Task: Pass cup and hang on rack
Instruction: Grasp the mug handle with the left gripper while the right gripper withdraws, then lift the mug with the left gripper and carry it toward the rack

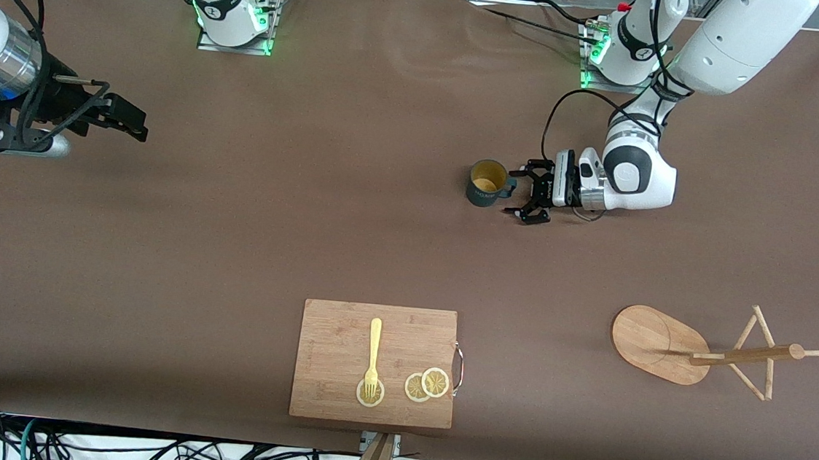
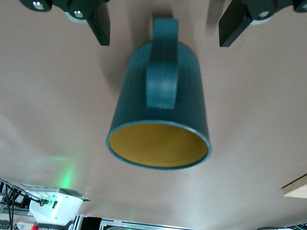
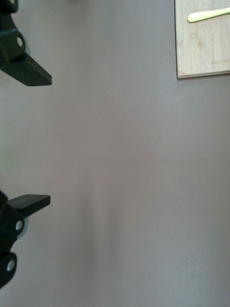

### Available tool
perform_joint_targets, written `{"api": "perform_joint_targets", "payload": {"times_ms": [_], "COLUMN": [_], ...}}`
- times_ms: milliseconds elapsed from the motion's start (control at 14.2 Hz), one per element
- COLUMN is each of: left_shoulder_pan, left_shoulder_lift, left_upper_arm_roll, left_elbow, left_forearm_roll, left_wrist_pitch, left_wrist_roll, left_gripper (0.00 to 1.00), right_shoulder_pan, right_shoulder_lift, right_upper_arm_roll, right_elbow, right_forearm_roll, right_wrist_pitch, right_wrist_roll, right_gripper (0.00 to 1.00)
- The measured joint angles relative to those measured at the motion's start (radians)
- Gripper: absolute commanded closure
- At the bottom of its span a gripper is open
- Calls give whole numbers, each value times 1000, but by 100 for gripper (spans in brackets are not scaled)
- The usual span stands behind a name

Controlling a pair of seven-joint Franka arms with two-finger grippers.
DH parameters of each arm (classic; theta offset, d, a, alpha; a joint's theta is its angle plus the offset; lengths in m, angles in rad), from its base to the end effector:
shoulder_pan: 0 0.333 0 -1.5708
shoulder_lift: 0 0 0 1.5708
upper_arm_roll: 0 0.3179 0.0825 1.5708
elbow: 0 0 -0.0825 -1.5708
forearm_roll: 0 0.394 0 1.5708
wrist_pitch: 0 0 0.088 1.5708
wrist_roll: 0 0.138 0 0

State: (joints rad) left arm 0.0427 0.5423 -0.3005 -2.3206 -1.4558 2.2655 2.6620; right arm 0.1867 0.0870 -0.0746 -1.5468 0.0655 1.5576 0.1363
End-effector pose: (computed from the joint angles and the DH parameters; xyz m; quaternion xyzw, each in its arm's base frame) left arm 0.4351 -0.1878 0.0751 0.6211 -0.6092 0.3103 0.3832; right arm 0.5806 0.0761 0.5561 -0.9988 0.0129 0.0413 0.0246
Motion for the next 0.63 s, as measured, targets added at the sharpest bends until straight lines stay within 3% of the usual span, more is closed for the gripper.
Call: {"api": "perform_joint_targets", "payload": {"times_ms": [141,282,563,634], "left_shoulder_pan": [-1,-1,-1,-1], "left_shoulder_lift": [1,1,2,2], "left_upper_arm_roll": [-4,-4,-4,-4], "left_elbow": [-2,-8,-15,-15], "left_forearm_roll": [-13,-19,-19,-19], "left_wrist_pitch": [0,0,0,0], "left_wrist_roll": [0,0,0,0], "left_gripper": [0,1,57,63], "right_shoulder_pan": [-98,-122,-131,-135], "right_shoulder_lift": [-8,-18,-24,-25], "right_upper_arm_roll": [93,115,113,113], "right_elbow": [0,-2,-3,-3], "right_forearm_roll": [-11,-24,-41,-46], "right_wrist_pitch": [-1,-3,-2,-2], "right_wrist_roll": [-2,-14,-58,-62], "right_gripper": [0,0,0,0]}}
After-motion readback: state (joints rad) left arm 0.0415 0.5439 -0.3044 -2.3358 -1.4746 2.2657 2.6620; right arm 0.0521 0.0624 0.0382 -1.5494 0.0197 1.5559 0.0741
